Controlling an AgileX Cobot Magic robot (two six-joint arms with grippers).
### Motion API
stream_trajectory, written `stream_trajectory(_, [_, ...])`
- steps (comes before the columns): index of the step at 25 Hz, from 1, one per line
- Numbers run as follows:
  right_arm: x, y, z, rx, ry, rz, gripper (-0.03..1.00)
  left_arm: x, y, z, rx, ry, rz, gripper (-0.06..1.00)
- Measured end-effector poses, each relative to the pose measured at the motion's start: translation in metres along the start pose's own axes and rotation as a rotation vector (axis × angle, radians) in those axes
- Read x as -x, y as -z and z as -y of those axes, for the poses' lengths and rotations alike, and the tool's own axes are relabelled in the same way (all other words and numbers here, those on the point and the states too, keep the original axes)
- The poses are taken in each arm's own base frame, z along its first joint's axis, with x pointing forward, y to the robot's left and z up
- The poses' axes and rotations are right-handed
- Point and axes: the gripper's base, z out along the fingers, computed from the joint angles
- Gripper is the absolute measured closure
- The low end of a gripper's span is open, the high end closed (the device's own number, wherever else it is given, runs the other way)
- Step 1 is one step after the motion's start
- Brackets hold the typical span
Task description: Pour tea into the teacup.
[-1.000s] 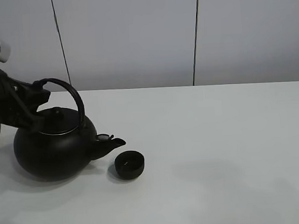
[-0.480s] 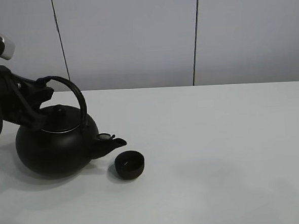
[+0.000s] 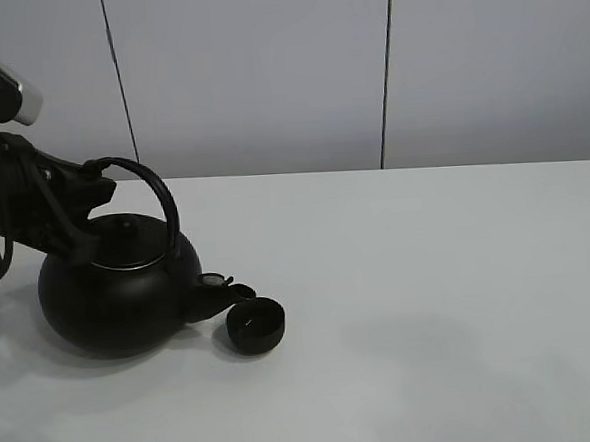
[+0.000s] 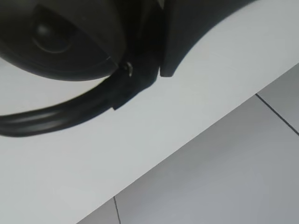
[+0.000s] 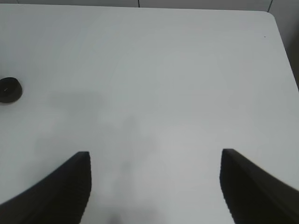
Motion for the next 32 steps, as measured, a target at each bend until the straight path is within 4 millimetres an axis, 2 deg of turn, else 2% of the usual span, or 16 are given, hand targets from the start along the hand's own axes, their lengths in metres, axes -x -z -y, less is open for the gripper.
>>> stream_trajectory(13, [0.000, 0.000, 0.000, 0.000, 0.000, 0.000, 0.44, 0.001, 0.000, 0.000, -0.004, -0.023, 0.003, 0.83])
stream_trajectory(20, [0.000, 0.000, 0.000, 0.000, 0.000, 0.000, 0.44, 0.008, -0.005, -0.005, 0.006, -0.037, 0.026, 0.83])
stream_trajectory(32, [0.000, 0.000, 0.000, 0.000, 0.000, 0.000, 0.44, 0.015, -0.010, -0.001, -0.019, -0.069, 0.027, 0.83])
